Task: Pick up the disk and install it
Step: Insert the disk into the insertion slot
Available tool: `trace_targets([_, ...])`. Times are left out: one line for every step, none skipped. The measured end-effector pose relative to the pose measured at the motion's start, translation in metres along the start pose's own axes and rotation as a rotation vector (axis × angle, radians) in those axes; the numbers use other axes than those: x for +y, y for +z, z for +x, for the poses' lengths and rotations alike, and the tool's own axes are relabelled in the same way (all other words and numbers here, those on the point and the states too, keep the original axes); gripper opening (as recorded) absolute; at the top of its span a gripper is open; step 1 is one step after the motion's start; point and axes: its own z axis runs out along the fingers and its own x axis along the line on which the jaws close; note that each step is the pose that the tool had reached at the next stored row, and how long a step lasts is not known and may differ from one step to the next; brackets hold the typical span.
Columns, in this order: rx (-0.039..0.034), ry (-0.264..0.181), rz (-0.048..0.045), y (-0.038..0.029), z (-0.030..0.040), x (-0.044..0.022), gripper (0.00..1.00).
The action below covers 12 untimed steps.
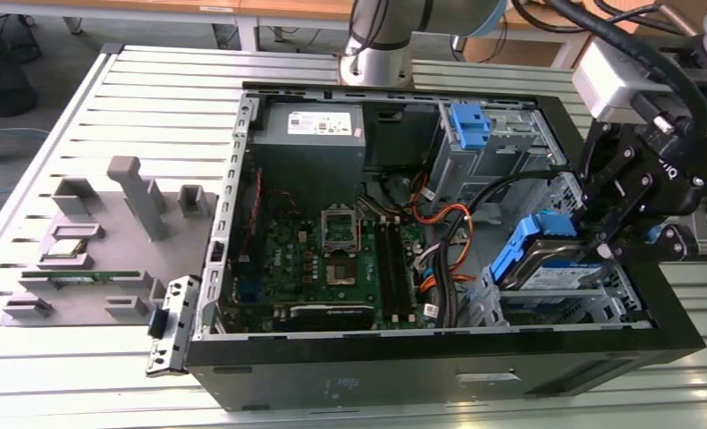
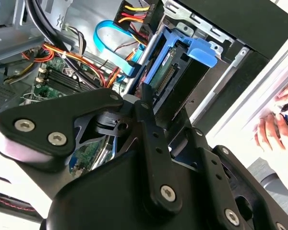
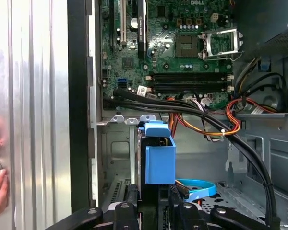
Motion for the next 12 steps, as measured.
trace_targets([0.0000,0.000,0.0000,0.0018,0.0000,0.0000,0.35])
trace_targets([-0.0001,0.000,0.0000,0.0036,0.0001,0.0000,0.35])
trace_targets([-0.0001,0.000,0.0000,0.0053,0.0001,0.0000,0.35])
trace_targets([0.0001,0.000,0.0000,0.0059,0.0001,0.0000,0.35])
trace_targets([0.0003,0.000,0.0000,0.0058,0.0001,0.0000,0.35])
trace_targets([0.0004,0.000,0.0000,0.0058,0.0002,0.0000,0.35])
trace_targets([0.0004,0.000,0.0000,0.0058,0.0002,0.0000,0.35])
trace_targets([0.0004,0.000,0.0000,0.0058,0.0002,0.0000,0.35])
trace_targets([0.0004,0.000,0.0001,0.0058,0.0002,0.0000,0.35])
trace_targets([0.0005,0.000,0.0001,0.0058,0.0002,-0.0001,0.35])
trace_targets([0.0004,0.000,0.0001,0.0059,0.0002,-0.0001,0.35])
trace_targets([0.0004,0.000,0.0000,0.0059,0.0002,0.0000,0.35])
